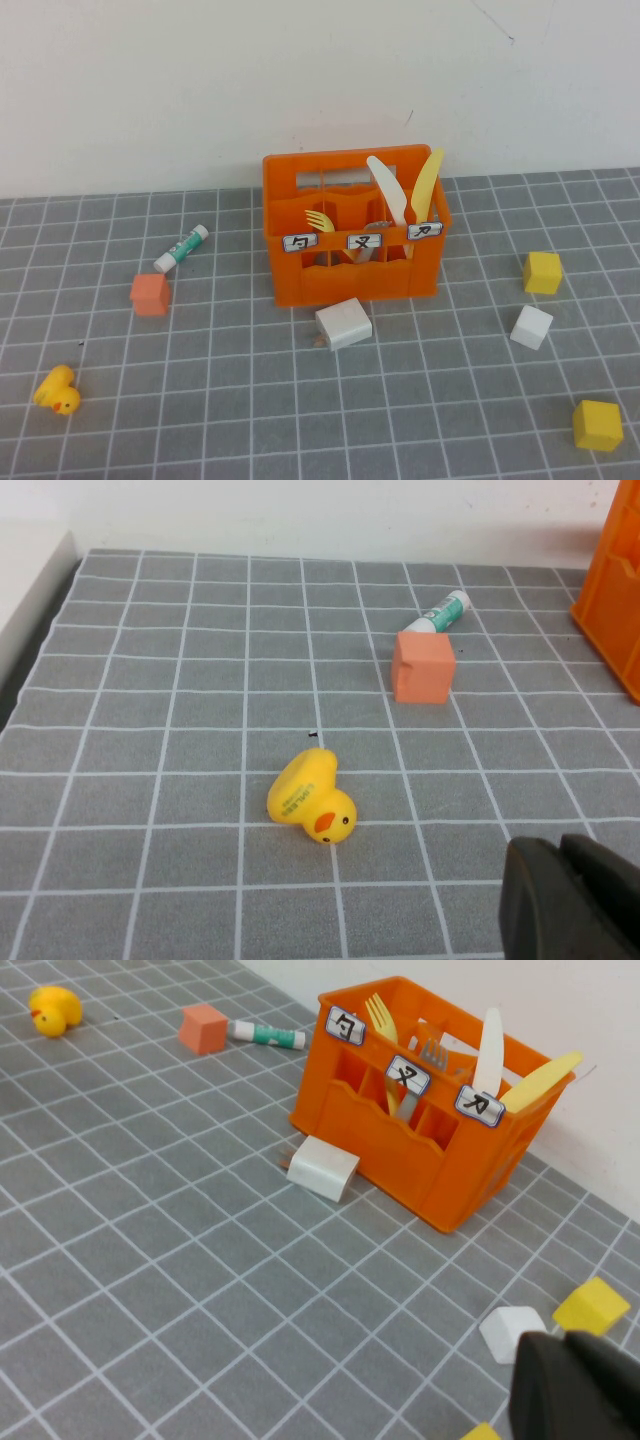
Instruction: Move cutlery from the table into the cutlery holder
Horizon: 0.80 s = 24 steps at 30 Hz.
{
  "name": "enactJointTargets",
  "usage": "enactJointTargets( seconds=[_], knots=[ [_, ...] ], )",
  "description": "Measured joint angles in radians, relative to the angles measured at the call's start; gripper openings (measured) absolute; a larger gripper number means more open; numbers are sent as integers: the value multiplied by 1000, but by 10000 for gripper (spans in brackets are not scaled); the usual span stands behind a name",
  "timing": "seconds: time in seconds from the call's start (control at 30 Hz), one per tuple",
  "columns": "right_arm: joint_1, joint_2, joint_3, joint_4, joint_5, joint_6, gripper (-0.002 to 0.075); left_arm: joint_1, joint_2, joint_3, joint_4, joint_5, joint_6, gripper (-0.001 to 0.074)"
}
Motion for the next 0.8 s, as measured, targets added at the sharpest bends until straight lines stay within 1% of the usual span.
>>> enactJointTargets(
  seconds=[0.33, 0.37, 0.47, 0.63, 0.8],
  knots=[
    [0, 0, 0, 0, 0, 0, -1, 0, 0, 0, 0, 0, 1, -1],
    [-11, -2, 0, 0, 0, 0, -1, 0, 0, 0, 0, 0, 1, -1],
    [-114, -6, 0, 2, 0, 0, -1, 0, 0, 0, 0, 0, 1, -1],
    [-370, -7, 0, -63, 0, 0, -1, 0, 0, 0, -2, 0, 1, -1],
    [-559, -10, 0, -71, -61, 0, -1, 0, 0, 0, -2, 0, 1, -1]
  ],
)
